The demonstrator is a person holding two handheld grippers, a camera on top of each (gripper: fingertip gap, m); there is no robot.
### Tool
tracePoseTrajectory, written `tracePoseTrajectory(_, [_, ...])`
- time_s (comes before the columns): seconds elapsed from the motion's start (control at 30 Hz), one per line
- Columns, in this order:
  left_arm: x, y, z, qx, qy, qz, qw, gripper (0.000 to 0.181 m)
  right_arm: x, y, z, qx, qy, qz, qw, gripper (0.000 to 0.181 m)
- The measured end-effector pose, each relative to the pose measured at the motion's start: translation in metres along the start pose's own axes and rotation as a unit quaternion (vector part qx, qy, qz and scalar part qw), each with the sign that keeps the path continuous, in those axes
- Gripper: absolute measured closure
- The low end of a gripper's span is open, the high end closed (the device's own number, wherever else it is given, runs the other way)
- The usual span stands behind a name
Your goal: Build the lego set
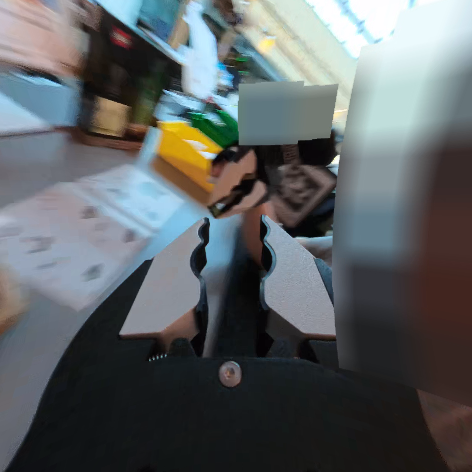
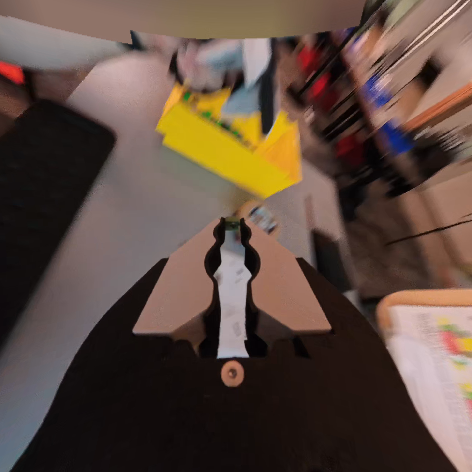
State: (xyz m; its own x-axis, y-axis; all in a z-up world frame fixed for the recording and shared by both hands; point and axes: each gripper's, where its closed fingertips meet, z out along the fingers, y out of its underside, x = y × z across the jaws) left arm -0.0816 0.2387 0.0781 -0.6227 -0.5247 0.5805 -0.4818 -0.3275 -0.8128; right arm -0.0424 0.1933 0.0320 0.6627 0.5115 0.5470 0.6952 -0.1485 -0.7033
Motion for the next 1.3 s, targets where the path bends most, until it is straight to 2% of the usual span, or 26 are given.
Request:
tracePoseTrajectory(0.03, [-0.015, -0.001, -0.026, 0.003, -0.092, 0.048, 0.995, 0.142, -0.011, 0.022, 0.008, -0.048, -0.04, 0.031, 0.998, 0.172])
tracePoseTrajectory(0.07, [-0.03, -0.001, -0.057, 0.003, -0.19, 0.096, 0.977, 0.139, -0.022, 0.045, 0.016, -0.097, -0.068, 0.051, 0.992, 0.172])
tracePoseTrajectory(0.13, [-0.043, 0.001, -0.122, -0.005, -0.346, 0.171, 0.922, 0.138, -0.04, 0.095, 0.023, -0.207, -0.097, 0.061, 0.972, 0.172])
tracePoseTrajectory(0.17, [-0.043, 0.004, -0.152, -0.003, -0.405, 0.19, 0.894, 0.138, -0.045, 0.113, 0.024, -0.241, -0.097, 0.058, 0.964, 0.172])
tracePoseTrajectory(0.23, [-0.04, 0.011, -0.2, 0.014, -0.49, 0.203, 0.848, 0.141, -0.057, 0.133, 0.026, -0.259, -0.108, 0.093, 0.955, 0.172])
tracePoseTrajectory(0.3, [-0.039, 0.024, -0.228, 0.017, -0.534, 0.188, 0.824, 0.144, -0.065, 0.142, 0.028, -0.258, -0.107, 0.15, 0.948, 0.172])
tracePoseTrajectory(0.43, [-0.056, 0.052, -0.243, -0.008, -0.549, 0.129, 0.825, 0.144, -0.07, 0.149, 0.034, -0.256, -0.085, 0.199, 0.942, 0.172])
tracePoseTrajectory(0.5, [-0.069, 0.063, -0.243, -0.019, -0.543, 0.084, 0.835, 0.147, -0.073, 0.153, 0.038, -0.262, -0.082, 0.21, 0.938, 0.172])
tracePoseTrajectory(0.57, [-0.084, 0.077, -0.24, -0.057, -0.534, 0.051, 0.842, 0.149, -0.076, 0.158, 0.039, -0.274, -0.077, 0.221, 0.933, 0.172])
tracePoseTrajectory(0.8, [-0.142, 0.129, -0.257, -0.248, -0.56, 0.012, 0.79, 0.154, -0.079, 0.164, 0.04, -0.27, -0.071, 0.244, 0.929, 0.172])
tracePoseTrajectory(0.93, [-0.158, 0.143, -0.254, -0.275, -0.541, -0.019, 0.795, 0.158, -0.081, 0.169, 0.041, -0.275, -0.07, 0.244, 0.927, 0.171])
tracePoseTrajectory(1.07, [-0.168, 0.154, -0.252, -0.315, -0.543, -0.011, 0.778, 0.158, -0.083, 0.171, 0.042, -0.274, -0.072, 0.248, 0.926, 0.172])
tracePoseTrajectory(1.3, [-0.182, 0.165, -0.247, -0.328, -0.531, -0.031, 0.781, 0.159, -0.091, 0.173, 0.045, -0.267, -0.083, 0.245, 0.928, 0.169])
